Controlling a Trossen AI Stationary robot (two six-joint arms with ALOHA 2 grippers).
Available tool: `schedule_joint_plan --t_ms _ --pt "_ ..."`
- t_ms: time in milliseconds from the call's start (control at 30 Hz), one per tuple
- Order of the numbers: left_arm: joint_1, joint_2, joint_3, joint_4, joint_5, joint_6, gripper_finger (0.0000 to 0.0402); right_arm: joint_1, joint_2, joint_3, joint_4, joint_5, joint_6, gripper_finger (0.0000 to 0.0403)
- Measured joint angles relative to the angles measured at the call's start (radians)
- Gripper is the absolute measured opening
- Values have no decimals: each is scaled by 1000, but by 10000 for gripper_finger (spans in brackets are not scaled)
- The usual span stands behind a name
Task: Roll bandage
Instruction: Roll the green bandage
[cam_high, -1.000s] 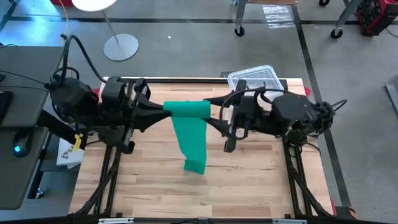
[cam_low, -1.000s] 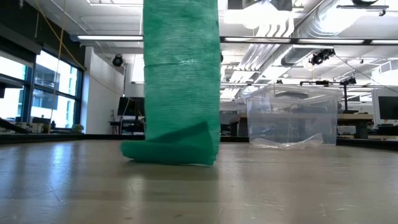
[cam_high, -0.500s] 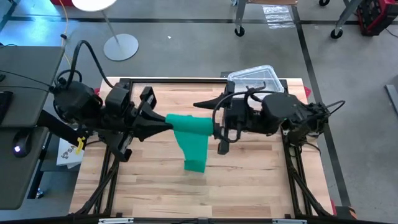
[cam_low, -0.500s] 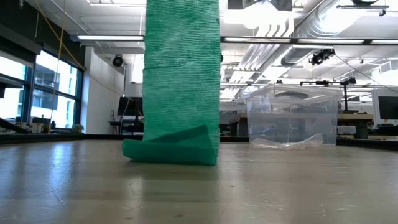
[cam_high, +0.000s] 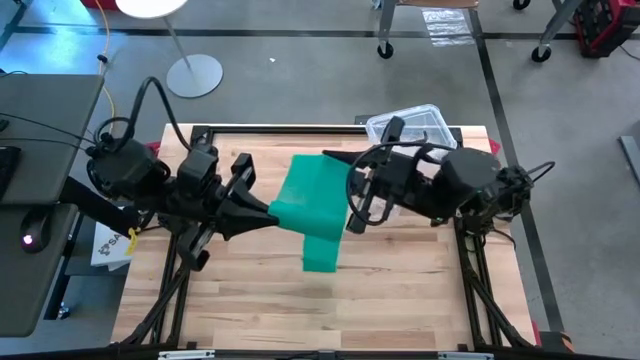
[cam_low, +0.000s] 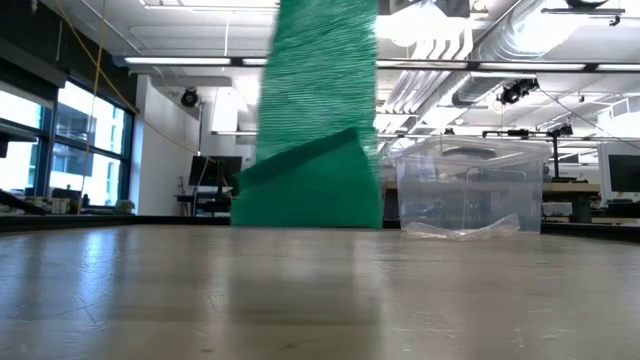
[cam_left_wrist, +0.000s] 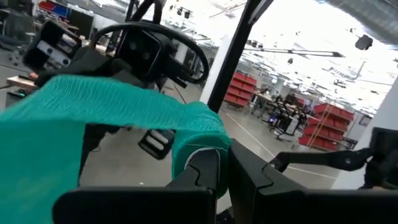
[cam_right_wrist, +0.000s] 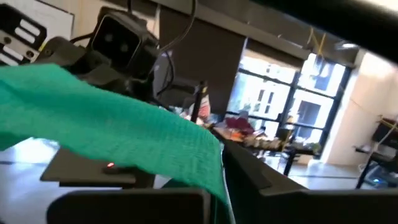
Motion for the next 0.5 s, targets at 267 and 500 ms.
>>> schedule_joint_plan --t_ms 267,500 --pt "-2 0 0 -7 0 0 11 15 -27 0 72 -29 -29 5" --pt "-2 0 0 -10 1 -1 11 -8 -28 0 85 -79 10 6"
